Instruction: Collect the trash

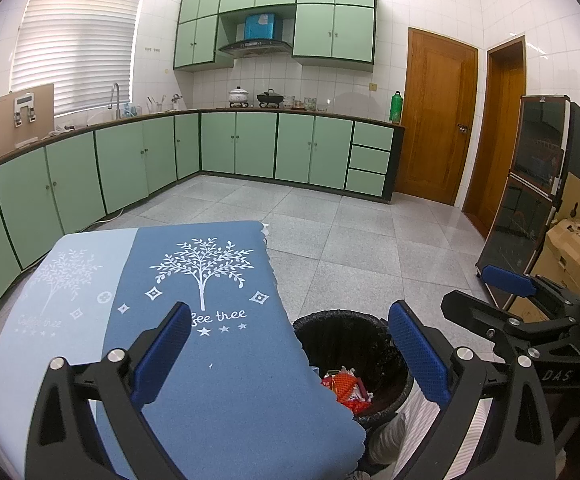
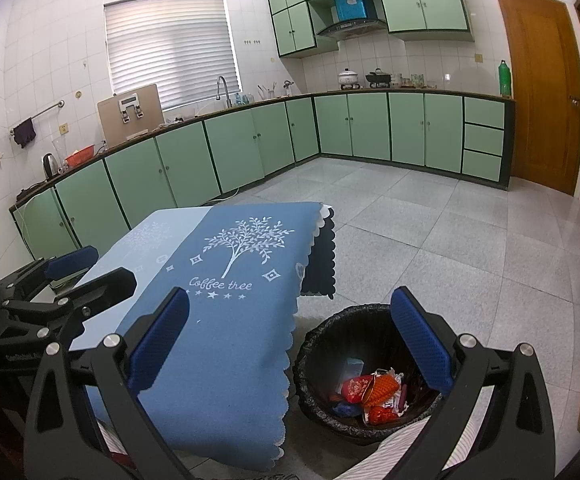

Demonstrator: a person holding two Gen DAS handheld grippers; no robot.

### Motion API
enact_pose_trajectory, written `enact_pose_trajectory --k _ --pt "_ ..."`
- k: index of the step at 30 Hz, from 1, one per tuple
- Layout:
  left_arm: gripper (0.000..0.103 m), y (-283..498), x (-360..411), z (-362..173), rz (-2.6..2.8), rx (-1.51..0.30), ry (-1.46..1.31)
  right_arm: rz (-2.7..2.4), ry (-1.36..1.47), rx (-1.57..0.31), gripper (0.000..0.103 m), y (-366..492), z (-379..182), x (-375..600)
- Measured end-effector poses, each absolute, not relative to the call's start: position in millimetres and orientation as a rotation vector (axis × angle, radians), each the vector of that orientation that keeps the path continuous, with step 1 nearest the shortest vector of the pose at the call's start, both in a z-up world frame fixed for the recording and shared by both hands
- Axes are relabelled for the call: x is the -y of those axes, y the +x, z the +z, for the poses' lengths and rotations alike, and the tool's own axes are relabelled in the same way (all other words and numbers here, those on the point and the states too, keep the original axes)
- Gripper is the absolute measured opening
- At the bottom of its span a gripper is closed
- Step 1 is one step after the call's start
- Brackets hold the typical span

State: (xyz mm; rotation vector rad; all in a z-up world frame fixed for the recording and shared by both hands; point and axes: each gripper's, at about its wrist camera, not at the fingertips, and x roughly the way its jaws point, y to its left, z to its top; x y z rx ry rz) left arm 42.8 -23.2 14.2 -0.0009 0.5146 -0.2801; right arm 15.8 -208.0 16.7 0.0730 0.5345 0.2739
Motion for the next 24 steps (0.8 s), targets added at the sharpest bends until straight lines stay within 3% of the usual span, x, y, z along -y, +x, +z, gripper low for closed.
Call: enact_pose_trajectory --k 24 --pt "0.097 41.8 26.0 13.1 -0.278 -0.511 0.006 0.274 0.073 -0.535 0.098 16.3 15.2 208.9"
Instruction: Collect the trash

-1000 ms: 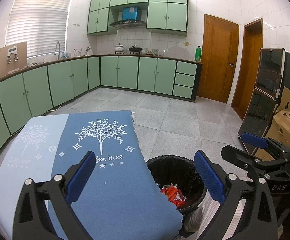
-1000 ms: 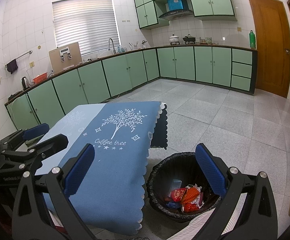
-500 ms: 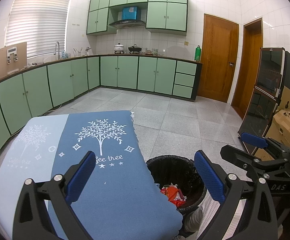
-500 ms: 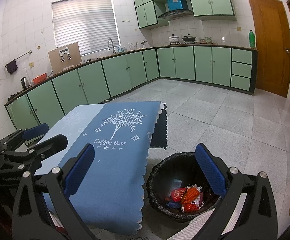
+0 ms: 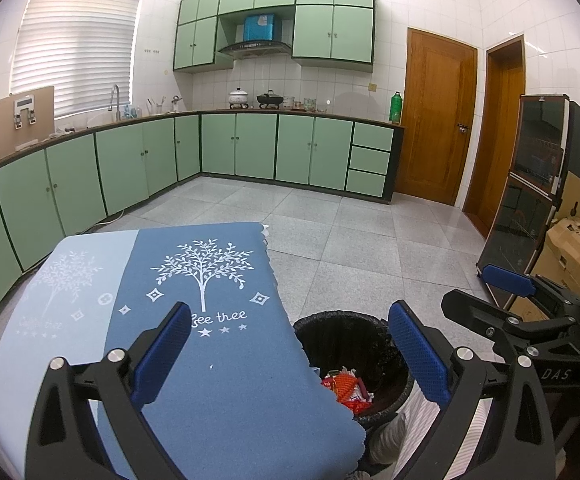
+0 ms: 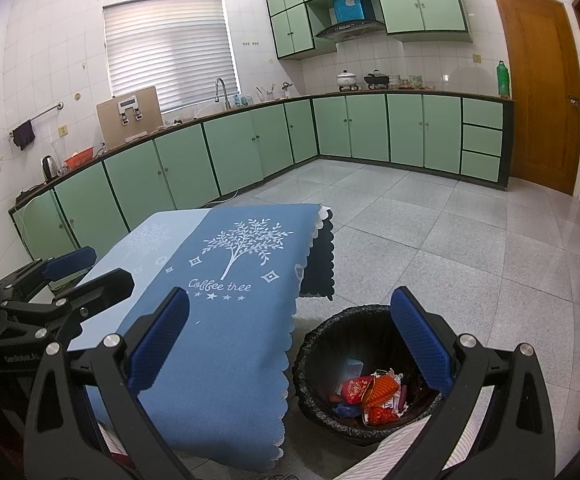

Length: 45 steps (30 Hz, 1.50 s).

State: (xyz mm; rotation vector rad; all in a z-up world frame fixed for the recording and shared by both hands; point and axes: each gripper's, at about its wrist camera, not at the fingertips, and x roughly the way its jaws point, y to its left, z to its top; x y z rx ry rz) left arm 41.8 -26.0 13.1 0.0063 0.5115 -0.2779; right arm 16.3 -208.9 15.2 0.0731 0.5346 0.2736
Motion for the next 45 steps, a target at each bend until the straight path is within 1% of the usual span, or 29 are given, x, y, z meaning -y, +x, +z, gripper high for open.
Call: enact_pose_trajectory --k 45 --pt "0.097 45.2 26.1 13.9 -0.275 -0.526 -0.009 0.272 0.079 -0.547 0.098 17.6 7.9 207.6"
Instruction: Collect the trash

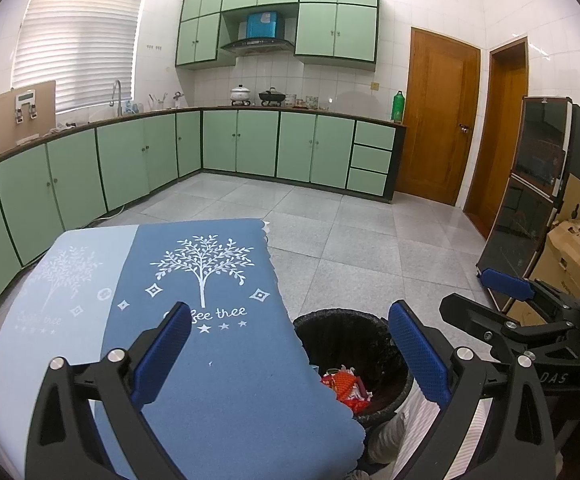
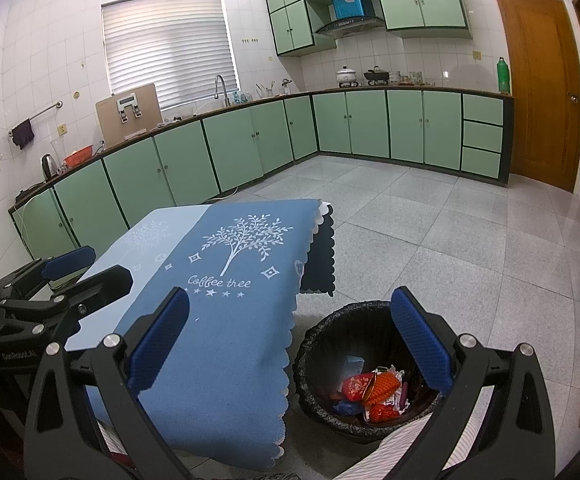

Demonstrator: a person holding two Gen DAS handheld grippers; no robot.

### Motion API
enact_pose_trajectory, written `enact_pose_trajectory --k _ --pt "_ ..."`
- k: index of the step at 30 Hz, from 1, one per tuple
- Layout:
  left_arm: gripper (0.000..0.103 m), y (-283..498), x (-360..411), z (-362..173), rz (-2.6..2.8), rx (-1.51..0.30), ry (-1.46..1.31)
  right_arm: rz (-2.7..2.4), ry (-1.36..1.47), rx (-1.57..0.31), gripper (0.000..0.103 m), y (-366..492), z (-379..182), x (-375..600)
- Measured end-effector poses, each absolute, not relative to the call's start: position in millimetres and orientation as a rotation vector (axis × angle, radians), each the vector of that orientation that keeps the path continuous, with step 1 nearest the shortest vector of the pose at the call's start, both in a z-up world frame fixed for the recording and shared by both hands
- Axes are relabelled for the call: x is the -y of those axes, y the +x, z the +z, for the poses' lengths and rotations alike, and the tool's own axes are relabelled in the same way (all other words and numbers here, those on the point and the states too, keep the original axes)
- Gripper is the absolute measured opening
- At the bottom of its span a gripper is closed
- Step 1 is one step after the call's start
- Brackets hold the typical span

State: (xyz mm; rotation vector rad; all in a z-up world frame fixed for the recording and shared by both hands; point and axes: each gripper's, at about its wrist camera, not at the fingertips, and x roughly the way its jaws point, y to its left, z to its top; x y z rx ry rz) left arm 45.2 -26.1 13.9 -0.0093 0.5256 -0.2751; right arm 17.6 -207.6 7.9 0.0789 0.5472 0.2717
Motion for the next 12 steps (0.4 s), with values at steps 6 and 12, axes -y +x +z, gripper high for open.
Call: enact_pose_trajectory --k 6,12 --pt "0.097 45.3 25.7 13.2 -0.274 -0.526 -0.009 0.272 0.080 -0.549 0.098 17.5 6.5 206.9" --pt "0.097 47.4 23.2 12.3 -0.268 -0.532 -0.010 0.272 0.080 -0.549 0.098 17.6 6.8 207.1"
